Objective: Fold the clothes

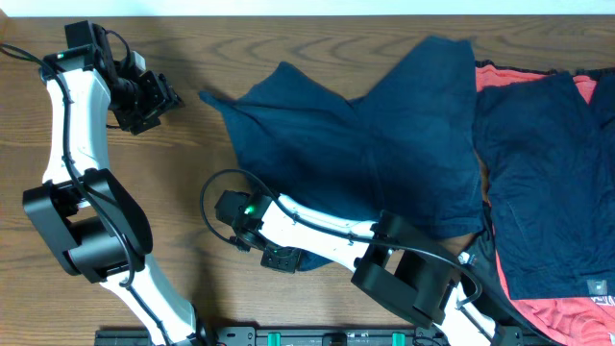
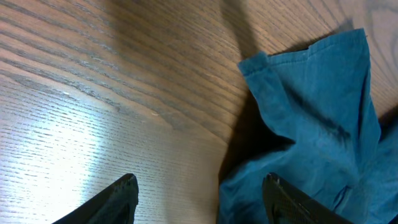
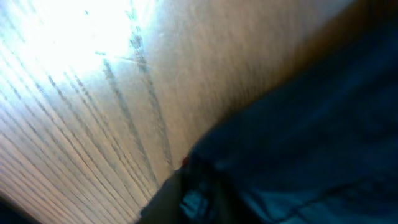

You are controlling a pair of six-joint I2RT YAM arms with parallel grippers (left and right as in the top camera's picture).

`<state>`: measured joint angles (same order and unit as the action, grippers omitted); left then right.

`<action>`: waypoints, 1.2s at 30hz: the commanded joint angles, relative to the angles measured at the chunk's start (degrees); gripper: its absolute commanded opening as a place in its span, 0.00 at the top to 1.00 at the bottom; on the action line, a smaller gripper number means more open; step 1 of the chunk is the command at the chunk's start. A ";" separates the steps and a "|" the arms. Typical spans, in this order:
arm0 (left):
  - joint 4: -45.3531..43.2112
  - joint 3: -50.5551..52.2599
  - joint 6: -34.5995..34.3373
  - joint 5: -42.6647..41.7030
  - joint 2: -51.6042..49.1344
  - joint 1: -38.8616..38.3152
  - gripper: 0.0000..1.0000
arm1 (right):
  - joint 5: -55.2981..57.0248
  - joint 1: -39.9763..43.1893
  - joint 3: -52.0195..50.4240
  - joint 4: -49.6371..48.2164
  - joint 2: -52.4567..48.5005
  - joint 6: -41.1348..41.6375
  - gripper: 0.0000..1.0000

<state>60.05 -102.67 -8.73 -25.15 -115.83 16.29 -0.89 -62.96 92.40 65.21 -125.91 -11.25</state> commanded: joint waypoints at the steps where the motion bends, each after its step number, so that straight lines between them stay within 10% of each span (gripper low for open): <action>1: 0.35 0.22 1.18 -0.24 -0.20 0.13 0.34 | -1.05 -1.14 -0.37 -0.09 -0.76 0.04 0.99; 25: 0.61 0.22 1.18 -0.24 -0.20 0.13 0.43 | 0.37 -0.33 -0.35 3.72 15.10 12.98 0.99; 36: 2.27 0.55 1.18 1.40 -0.26 -2.75 0.31 | -2.75 -0.35 -0.35 4.50 15.78 13.33 0.99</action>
<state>61.78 -102.67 -8.29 -24.88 -115.83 14.39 -2.22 -62.94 92.07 69.47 -110.74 0.91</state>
